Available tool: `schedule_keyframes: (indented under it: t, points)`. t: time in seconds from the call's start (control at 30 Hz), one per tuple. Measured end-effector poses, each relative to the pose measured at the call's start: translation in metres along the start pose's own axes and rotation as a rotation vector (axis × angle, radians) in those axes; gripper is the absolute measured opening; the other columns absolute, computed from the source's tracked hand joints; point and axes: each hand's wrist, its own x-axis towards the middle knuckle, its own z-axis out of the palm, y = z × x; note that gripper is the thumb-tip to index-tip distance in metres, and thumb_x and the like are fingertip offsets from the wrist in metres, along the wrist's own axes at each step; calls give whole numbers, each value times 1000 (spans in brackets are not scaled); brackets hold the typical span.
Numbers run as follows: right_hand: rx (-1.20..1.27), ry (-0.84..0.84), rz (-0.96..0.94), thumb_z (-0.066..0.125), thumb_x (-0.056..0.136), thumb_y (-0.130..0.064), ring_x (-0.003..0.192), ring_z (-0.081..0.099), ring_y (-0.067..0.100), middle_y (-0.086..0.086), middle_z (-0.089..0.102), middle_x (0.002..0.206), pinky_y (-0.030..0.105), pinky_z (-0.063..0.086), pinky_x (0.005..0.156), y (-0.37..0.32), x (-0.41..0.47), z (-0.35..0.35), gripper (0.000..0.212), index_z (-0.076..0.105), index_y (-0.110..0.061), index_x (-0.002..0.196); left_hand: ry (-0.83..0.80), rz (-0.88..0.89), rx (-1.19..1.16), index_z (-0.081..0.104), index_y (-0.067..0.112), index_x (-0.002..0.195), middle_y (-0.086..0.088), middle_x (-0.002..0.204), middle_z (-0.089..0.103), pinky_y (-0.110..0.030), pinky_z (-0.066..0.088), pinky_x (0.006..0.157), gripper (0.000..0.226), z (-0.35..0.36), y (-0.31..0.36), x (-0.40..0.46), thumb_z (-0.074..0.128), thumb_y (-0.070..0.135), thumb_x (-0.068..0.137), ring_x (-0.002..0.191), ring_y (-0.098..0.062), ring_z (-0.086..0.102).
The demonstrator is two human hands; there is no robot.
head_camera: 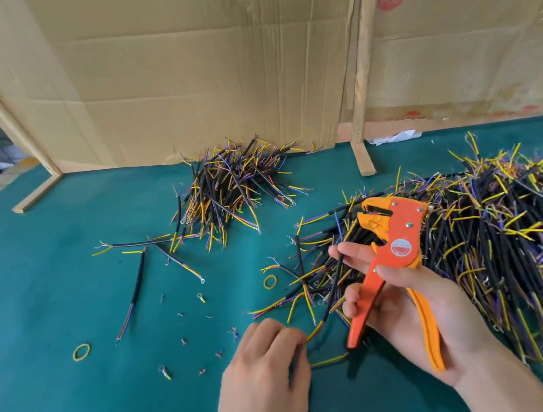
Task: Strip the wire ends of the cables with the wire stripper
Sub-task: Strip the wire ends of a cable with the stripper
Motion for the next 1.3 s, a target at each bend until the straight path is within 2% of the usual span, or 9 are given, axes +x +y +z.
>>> schedule_keyframes:
  t: [0.03,0.07,0.3,0.4,0.53,0.67,0.77,0.9,1.3]
  points:
    - [-204,-121,-118,69,80,-14,78,63,30,23,60,140,39,56,75,7,-9,1,50,66,3,127,-10,-12,2,69,23,75,12,75,58,-26,47,61,7,-1,-1,0,73,17,72,70,-13,57]
    - [-269,-135,-41,70,80,-13,77,63,31,23,60,140,39,57,75,15,-15,3,50,66,4,127,-21,-33,-1,70,24,75,14,76,59,-25,46,63,8,-2,-1,1,73,18,71,72,-12,57]
    - [-376,-93,30,85,72,-18,77,65,28,26,60,137,40,55,75,13,-4,5,67,62,7,130,38,-387,-398,75,29,84,22,79,69,-7,40,66,15,-5,19,54,68,18,90,71,7,60]
    - [-599,12,82,90,44,1,64,68,21,33,70,85,27,54,66,13,2,5,58,72,17,97,-92,-479,-637,76,25,91,17,81,75,-23,52,81,14,9,34,83,62,23,96,83,-3,70]
    - [-368,-63,94,84,75,-20,83,69,38,32,68,103,45,57,80,19,-6,10,62,65,-1,131,35,-631,-959,74,20,85,-3,76,77,-39,56,70,11,31,39,90,68,15,92,74,-25,75]
    - [-381,-34,59,76,78,-16,90,68,41,26,64,132,52,57,84,21,-4,13,54,66,-1,129,288,-654,-727,72,32,84,10,71,74,-40,60,73,18,46,32,89,70,15,90,65,-13,71]
    - [-366,29,64,69,81,-15,80,66,38,26,68,115,53,57,81,19,-3,13,47,67,2,125,337,-629,-623,69,32,83,18,73,72,-30,57,70,20,49,27,87,69,14,91,66,-1,70]
    - [-406,-4,153,83,75,-20,71,63,36,22,61,84,51,56,71,15,-3,13,58,65,5,125,361,-589,-543,72,29,84,15,71,71,-27,54,68,16,52,21,84,71,14,90,67,-2,67]
    - [-484,-33,234,78,79,-18,63,54,32,18,53,76,47,52,63,12,-11,18,50,65,8,119,438,-351,-422,76,17,81,9,81,71,-22,51,70,22,57,21,80,72,-4,82,75,-3,64]
